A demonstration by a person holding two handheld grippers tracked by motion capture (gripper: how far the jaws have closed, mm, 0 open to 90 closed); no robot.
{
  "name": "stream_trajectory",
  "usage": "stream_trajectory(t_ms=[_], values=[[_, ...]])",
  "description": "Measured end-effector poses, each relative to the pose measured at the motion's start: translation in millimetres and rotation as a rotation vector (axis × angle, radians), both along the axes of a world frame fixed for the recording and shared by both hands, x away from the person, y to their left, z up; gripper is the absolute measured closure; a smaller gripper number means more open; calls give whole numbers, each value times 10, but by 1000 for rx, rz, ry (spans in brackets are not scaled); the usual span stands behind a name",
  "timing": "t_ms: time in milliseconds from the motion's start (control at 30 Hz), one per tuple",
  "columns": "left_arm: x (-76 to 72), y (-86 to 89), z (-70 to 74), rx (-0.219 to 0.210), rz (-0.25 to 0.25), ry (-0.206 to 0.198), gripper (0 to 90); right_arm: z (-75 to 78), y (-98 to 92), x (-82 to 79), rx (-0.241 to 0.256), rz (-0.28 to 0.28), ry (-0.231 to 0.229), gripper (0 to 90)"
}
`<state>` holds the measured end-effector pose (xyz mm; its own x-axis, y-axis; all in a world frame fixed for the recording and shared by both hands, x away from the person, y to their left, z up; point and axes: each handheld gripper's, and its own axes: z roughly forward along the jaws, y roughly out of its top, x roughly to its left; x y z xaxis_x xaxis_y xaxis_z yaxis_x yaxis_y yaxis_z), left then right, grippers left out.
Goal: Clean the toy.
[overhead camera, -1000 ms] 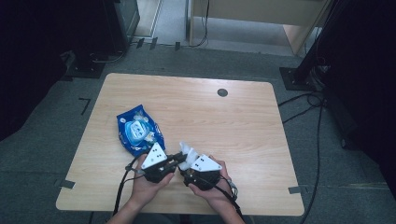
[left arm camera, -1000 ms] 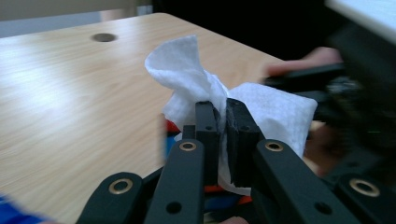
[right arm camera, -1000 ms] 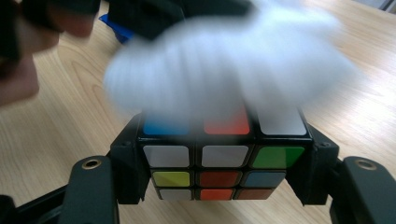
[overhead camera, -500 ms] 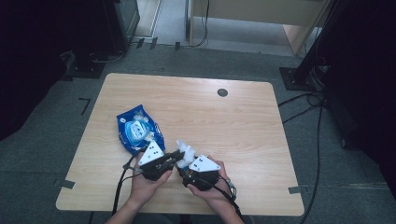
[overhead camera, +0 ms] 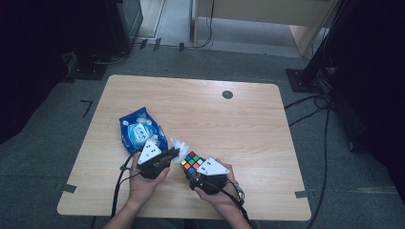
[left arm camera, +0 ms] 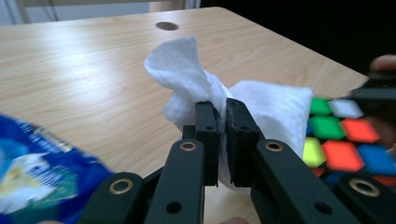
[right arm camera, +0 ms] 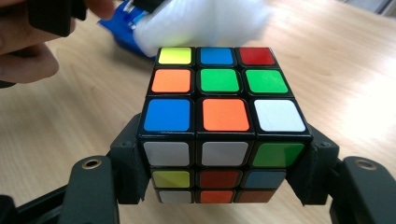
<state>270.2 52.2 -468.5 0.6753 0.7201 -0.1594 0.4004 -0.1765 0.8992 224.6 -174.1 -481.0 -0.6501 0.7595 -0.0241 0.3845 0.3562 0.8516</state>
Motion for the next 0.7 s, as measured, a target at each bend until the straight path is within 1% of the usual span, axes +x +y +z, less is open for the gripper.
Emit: stream_trajectory(t_ms=[33, 133, 167, 200, 367, 467, 500, 533, 600, 700], values=[[16, 26, -7, -1, 7, 3, 854, 14, -37, 14, 2, -9, -5, 346], [51, 65, -30, 3, 20, 9, 852, 46, -150, 57, 24, -47, -1, 346], [58, 69, -41, 9, 22, 9, 851, 67, -209, 77, 38, -63, 1, 346], [63, 67, -54, 11, 24, 12, 851, 67, -209, 77, 38, -63, 1, 346], [70, 37, -101, 25, -1, 32, 841, 131, -284, 76, 56, -81, -13, 346], [63, -17, -129, 39, -39, 42, 784, 155, -301, 59, 62, -89, -15, 346], [58, -31, -134, 43, -46, 41, 736, 162, -308, 56, 61, -93, -19, 346], [49, -49, -137, 49, -51, 38, 705, 166, -312, 56, 62, -93, -20, 346], [33, -75, -136, 56, -54, 29, 651, 180, -327, 58, 65, -102, -19, 346], [17, -109, -155, 92, -73, 0, 632, 193, -343, 63, 76, -110, -16, 346]])
